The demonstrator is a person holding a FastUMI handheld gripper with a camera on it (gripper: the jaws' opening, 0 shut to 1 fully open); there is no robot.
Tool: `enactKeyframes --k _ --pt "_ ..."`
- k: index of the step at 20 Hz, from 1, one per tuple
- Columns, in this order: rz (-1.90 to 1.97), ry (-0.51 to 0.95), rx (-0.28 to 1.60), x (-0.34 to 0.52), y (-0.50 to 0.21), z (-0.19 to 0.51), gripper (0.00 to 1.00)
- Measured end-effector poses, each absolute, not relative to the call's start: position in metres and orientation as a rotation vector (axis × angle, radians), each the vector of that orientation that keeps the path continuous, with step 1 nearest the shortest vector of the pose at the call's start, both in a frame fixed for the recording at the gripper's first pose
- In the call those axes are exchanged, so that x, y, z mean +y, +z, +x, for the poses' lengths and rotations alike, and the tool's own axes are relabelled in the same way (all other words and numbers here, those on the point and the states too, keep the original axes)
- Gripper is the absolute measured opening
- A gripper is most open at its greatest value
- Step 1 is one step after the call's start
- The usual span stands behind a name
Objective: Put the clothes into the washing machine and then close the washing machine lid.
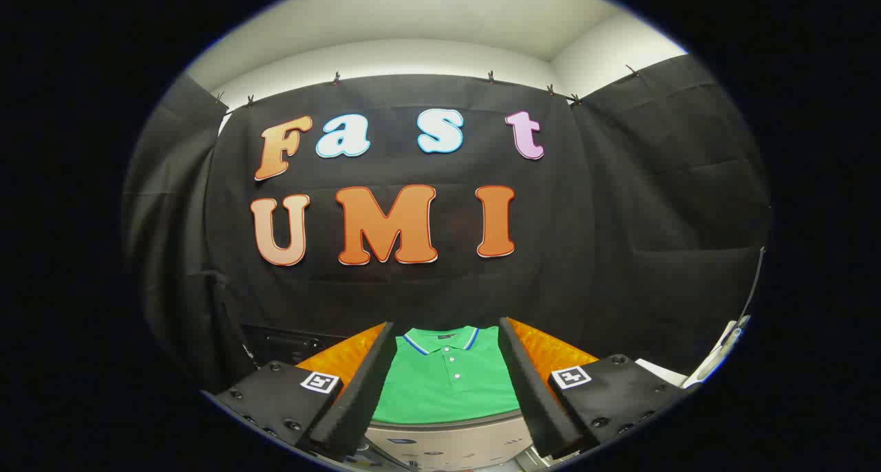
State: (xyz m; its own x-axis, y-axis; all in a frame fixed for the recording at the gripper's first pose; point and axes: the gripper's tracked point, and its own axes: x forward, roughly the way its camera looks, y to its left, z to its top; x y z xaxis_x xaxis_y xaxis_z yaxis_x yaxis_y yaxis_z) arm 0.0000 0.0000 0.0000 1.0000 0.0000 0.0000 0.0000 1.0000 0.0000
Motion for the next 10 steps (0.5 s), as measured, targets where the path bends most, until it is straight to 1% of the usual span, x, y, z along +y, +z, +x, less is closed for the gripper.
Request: enactKeyframes --k 10 --pt "-0.023 0.002 0.015 0.0004 -0.0021 0.0081 0.96"
